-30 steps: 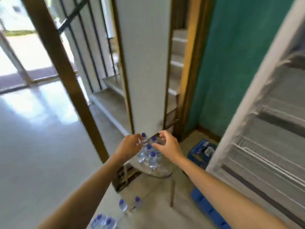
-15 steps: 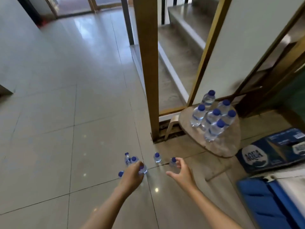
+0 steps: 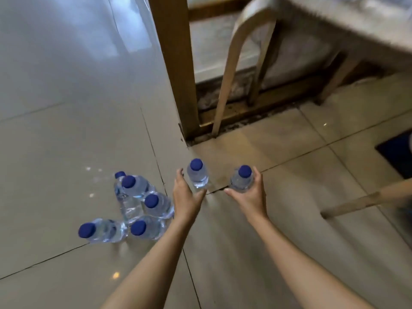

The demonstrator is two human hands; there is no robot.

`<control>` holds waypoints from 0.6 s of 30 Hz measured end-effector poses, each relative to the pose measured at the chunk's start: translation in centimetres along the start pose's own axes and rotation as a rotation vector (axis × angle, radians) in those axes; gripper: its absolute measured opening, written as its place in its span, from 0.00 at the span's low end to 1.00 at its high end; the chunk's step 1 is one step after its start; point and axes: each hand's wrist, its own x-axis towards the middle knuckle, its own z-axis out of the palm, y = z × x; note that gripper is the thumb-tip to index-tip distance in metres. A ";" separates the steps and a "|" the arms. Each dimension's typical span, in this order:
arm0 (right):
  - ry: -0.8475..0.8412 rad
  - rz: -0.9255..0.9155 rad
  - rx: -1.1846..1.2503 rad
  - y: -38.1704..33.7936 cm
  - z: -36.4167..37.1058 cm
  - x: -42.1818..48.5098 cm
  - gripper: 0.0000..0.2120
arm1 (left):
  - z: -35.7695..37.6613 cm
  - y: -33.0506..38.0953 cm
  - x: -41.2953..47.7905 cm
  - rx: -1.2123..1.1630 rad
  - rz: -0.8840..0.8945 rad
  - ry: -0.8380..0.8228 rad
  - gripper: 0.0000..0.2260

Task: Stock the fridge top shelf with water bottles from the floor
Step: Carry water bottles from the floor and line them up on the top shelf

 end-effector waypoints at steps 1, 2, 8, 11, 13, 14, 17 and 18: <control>0.006 -0.019 0.016 1.6 0.6 1.1 0.47 | 1.2 -1.2 1.2 -0.055 0.005 0.012 0.38; 0.014 -0.032 0.029 2.9 1.1 2.0 0.44 | 2.3 -2.2 2.2 -0.110 0.009 0.016 0.38; 0.081 -0.055 0.120 6.3 2.5 4.6 0.33 | 5.9 -4.7 6.2 -0.313 -0.084 0.034 0.30; 0.040 -0.039 0.090 6.0 1.7 4.0 0.30 | 5.3 -3.9 5.1 -0.331 -0.100 0.038 0.27; 0.013 0.010 0.073 5.4 0.7 2.4 0.26 | 4.2 -3.3 3.4 -0.311 -0.126 0.027 0.24; 0.008 0.036 0.070 5.0 0.0 1.4 0.24 | 3.5 -2.8 2.4 -0.311 -0.137 0.011 0.23; 0.007 0.077 0.072 2.8 -2.5 -2.5 0.21 | 0.5 -0.5 -1.3 -0.308 -0.151 -0.060 0.23; 0.016 0.087 0.079 1.7 -3.5 -4.0 0.21 | -0.8 0.7 -2.6 -0.304 -0.145 -0.090 0.22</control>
